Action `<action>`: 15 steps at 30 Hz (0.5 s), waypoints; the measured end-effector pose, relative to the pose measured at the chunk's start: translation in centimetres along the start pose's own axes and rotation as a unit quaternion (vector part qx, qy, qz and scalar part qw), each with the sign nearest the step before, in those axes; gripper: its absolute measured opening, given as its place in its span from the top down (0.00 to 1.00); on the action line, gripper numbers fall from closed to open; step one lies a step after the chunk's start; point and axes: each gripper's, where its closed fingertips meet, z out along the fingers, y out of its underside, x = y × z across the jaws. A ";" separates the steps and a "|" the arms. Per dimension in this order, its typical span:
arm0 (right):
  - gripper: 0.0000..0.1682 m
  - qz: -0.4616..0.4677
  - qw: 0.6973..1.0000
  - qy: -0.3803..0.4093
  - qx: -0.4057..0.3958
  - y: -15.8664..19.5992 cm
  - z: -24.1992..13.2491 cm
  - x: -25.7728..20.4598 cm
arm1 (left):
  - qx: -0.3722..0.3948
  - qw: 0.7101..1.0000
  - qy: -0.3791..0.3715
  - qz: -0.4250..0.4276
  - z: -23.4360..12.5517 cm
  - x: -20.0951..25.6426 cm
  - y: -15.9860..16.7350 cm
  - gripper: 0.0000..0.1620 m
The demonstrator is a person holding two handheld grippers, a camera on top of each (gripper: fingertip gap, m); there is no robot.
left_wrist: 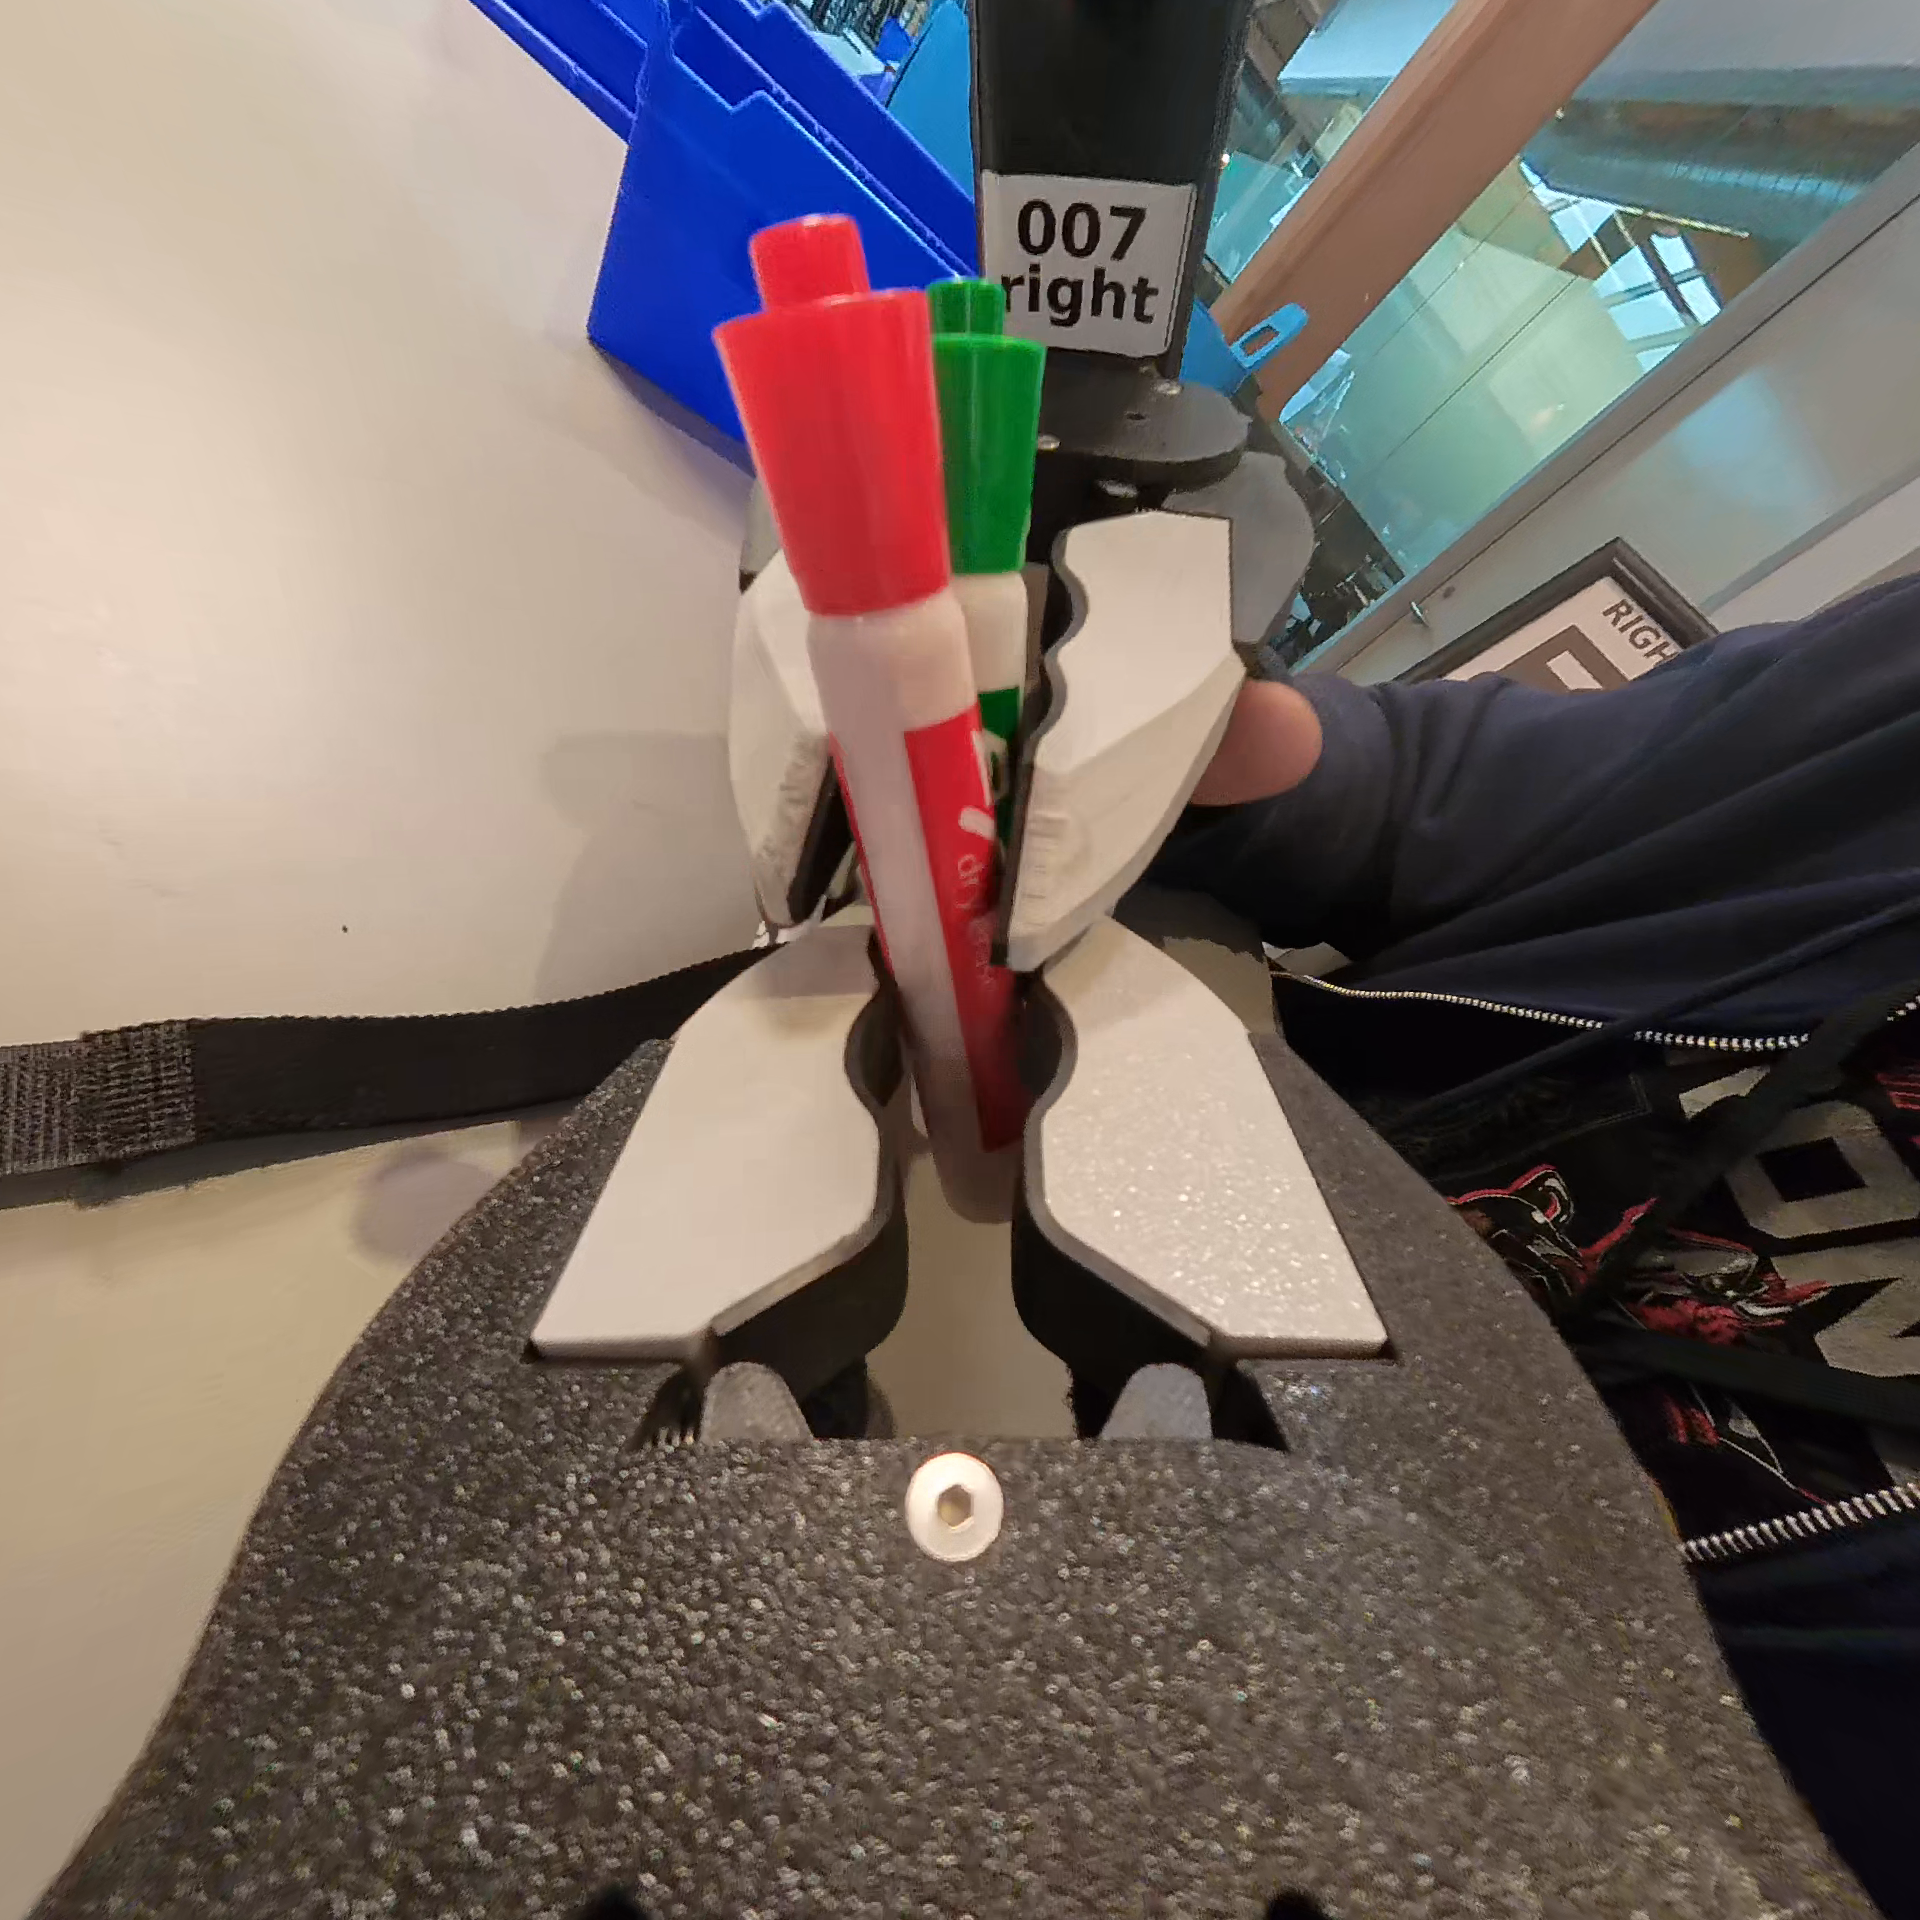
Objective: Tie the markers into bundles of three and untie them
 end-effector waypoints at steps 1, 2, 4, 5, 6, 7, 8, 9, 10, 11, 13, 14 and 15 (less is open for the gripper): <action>0.87 -0.001 1.000 0.002 0.002 -0.1 0.0 -0.1 | 0.002 1.000 -0.002 0.002 0.0 0.0 0.0 0.88; 0.88 -0.002 1.000 0.005 0.004 -0.2 0.0 -0.1 | 0.004 1.000 -0.003 0.003 0.0 0.0 -0.1 0.88; 0.88 0.002 1.000 0.002 0.007 -0.4 0.0 -0.3 | 0.006 1.000 0.001 0.010 -0.1 0.2 -0.3 0.88; 0.89 0.003 1.000 -0.005 0.008 -0.5 0.0 -0.5 | 0.004 1.000 0.007 0.014 -0.1 0.4 -0.2 0.88; 0.89 0.004 1.000 -0.011 0.008 -0.5 -0.1 -0.8 | -0.001 1.000 0.017 0.018 -0.2 0.6 -0.1 0.88; 0.89 0.004 1.000 -0.015 0.011 -0.7 -0.2 -0.9 | -0.003 0.999 0.028 0.023 -0.2 0.8 0.0 0.88; 0.89 0.006 1.000 -0.019 0.015 -1.0 -0.3 -1.1 | -0.001 0.999 0.041 0.023 -0.2 1.1 0.1 0.88; 0.89 0.009 0.999 -0.026 0.018 -1.3 -0.5 -1.3 | 0.004 0.998 0.058 0.019 -0.3 1.4 0.0 0.88; 0.89 0.014 0.999 -0.031 0.020 -1.5 -0.7 -1.5 | 0.010 0.997 0.079 0.012 -0.3 1.8 0.0 0.88; 0.89 0.019 0.999 -0.036 0.021 -1.6 -0.9 -1.6 | 0.015 0.995 0.098 0.002 -0.3 2.1 -0.1 0.88; 0.89 0.032 0.998 -0.041 0.019 -1.6 -1.0 -1.8 | 0.018 0.993 0.116 -0.010 -0.3 2.4 0.0 0.88; 0.89 0.035 0.998 -0.041 0.015 -1.5 -1.0 -1.7 | 0.018 0.993 0.117 -0.006 -0.2 2.5 0.0 0.88; 0.89 0.033 0.999 -0.039 0.011 -1.3 -1.0 -1.7 | 0.022 0.994 0.108 0.002 -0.1 2.3 -0.1 0.88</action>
